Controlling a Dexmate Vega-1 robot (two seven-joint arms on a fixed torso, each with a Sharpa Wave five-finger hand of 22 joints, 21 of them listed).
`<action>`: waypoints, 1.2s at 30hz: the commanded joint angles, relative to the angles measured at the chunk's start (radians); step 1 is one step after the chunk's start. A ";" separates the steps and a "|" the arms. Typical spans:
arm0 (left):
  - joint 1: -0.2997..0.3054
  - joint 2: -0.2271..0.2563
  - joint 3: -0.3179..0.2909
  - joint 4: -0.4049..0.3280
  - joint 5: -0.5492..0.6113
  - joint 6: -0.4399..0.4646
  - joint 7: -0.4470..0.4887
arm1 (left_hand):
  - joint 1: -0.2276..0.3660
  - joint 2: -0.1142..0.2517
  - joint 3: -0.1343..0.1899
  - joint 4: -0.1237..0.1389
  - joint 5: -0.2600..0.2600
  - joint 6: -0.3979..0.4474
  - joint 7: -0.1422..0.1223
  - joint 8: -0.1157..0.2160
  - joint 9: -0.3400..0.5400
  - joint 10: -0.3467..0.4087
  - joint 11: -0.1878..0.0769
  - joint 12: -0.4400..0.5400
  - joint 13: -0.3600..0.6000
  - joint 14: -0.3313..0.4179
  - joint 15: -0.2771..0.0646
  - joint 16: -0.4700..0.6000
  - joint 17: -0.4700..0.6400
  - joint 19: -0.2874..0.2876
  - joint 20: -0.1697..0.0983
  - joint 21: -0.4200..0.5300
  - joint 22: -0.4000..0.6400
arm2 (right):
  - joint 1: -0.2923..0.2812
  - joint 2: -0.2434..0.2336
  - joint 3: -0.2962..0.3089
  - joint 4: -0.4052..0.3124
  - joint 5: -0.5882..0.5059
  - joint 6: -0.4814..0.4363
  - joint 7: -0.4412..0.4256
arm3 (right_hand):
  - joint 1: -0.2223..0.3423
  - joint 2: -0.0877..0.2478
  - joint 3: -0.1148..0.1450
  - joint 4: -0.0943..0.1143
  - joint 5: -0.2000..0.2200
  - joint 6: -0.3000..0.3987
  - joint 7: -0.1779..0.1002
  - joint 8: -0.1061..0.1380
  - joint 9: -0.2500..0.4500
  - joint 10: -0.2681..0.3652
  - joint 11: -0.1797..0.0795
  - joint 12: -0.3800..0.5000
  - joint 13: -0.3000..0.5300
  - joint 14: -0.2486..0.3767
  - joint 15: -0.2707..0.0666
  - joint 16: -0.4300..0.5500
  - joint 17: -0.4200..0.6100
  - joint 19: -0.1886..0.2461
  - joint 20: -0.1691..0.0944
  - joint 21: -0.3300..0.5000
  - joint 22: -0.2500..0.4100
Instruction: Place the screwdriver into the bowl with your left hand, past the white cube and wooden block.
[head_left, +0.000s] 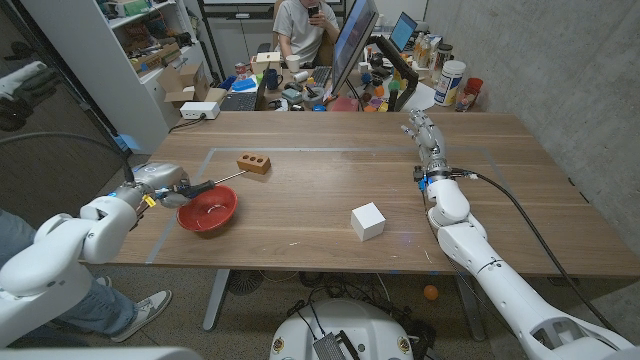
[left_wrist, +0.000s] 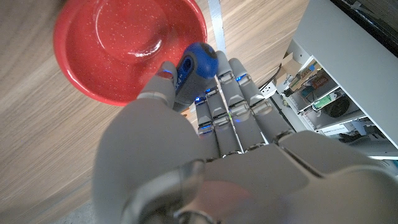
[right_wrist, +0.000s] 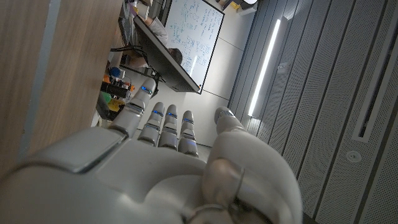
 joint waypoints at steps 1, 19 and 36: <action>-0.047 0.058 0.105 -0.003 -0.053 0.056 0.018 | 0.076 0.089 0.005 0.004 0.018 0.212 -0.092 0.047 0.004 0.172 -0.166 0.000 0.004 0.048 -0.074 0.001 0.005 -0.009 0.001 0.003 0.004 | -0.011 -0.003 0.013 0.007 0.022 0.006 0.010 | -0.005 -0.001 0.001 -0.005 0.005 0.008 0.003 -0.003 0.001 0.007 0.003 0.003 0.001 0.006 0.001 0.004 0.003 0.008 0.000 -0.001 0.004; 0.009 0.113 0.113 -0.049 -0.096 0.162 0.016 | 0.078 0.091 0.002 0.002 0.019 0.210 -0.090 0.047 0.004 0.169 -0.160 -0.006 0.012 0.037 -0.072 0.002 0.015 -0.041 0.013 -0.003 0.005 | -0.014 -0.004 0.020 0.013 0.035 0.005 0.027 | -0.006 0.000 0.001 -0.006 0.005 0.008 0.003 -0.003 0.001 0.005 0.003 0.002 0.001 0.006 0.000 0.005 0.001 0.008 0.000 -0.001 0.004; 0.025 0.143 0.125 -0.034 -0.131 0.212 0.042 | 0.078 0.090 0.002 0.002 0.020 0.212 -0.091 0.049 0.004 0.173 -0.162 -0.009 0.018 0.039 -0.070 0.001 0.016 -0.046 0.012 -0.001 0.004 | -0.013 -0.007 0.013 0.017 0.038 -0.019 0.038 | -0.006 0.001 0.001 -0.006 0.005 0.007 0.004 -0.003 0.001 0.006 0.004 0.002 0.001 0.005 -0.001 0.005 0.000 0.009 -0.001 -0.001 0.004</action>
